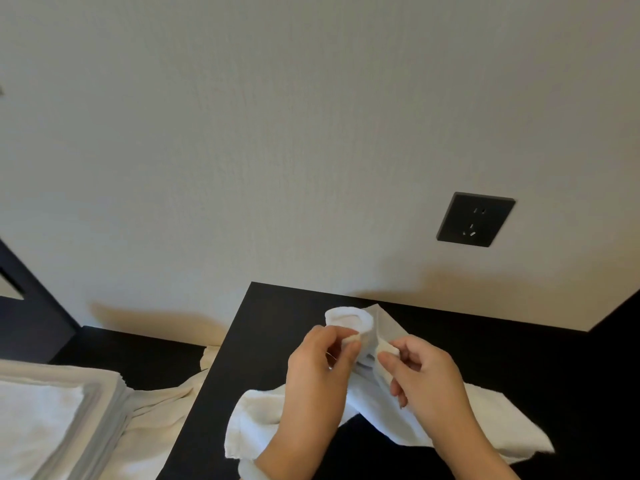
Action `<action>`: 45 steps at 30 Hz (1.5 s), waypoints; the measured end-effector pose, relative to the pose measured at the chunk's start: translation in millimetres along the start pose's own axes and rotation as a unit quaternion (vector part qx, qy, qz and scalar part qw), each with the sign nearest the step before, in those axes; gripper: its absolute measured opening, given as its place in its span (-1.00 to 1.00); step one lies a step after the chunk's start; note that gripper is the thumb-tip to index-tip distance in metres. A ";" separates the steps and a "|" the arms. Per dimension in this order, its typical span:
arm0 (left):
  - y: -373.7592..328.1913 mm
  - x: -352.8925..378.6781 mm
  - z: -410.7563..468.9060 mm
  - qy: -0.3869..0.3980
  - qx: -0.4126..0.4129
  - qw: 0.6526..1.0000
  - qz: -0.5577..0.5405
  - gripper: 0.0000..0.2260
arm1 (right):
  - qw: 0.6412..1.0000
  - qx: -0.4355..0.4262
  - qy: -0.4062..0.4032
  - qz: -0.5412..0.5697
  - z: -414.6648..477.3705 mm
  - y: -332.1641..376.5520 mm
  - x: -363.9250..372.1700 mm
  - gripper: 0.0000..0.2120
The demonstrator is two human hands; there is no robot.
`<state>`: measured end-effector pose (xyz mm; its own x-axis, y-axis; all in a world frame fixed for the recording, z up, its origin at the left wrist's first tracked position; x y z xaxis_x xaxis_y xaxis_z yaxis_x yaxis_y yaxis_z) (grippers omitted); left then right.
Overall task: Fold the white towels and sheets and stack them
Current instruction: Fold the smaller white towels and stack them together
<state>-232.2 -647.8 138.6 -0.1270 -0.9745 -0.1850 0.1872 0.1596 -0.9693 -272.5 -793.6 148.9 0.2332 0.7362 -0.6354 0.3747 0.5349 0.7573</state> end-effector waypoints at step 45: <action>61.9 31.6 158.7 0.332 -0.269 0.837 0.342 -0.84 | 0.993 0.086 -0.047 -0.070 9.8 -93.3 -67.3 -0.90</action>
<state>-70.0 -693.8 98.6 -0.7159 -0.3531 -0.6023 -0.0066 0.8660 -0.5000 -314.3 -897.1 119.5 0.2476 0.6134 -0.7500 0.5549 0.5447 0.6287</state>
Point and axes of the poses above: each hand's wrist, its own z-axis towards the middle knuckle, its own x-axis out of the palm, y = z × x, the point moved 1 cm from there along z, towards the middle knuckle, and after that the axes turned 8 degrees about -z, right-handed, at the moved point
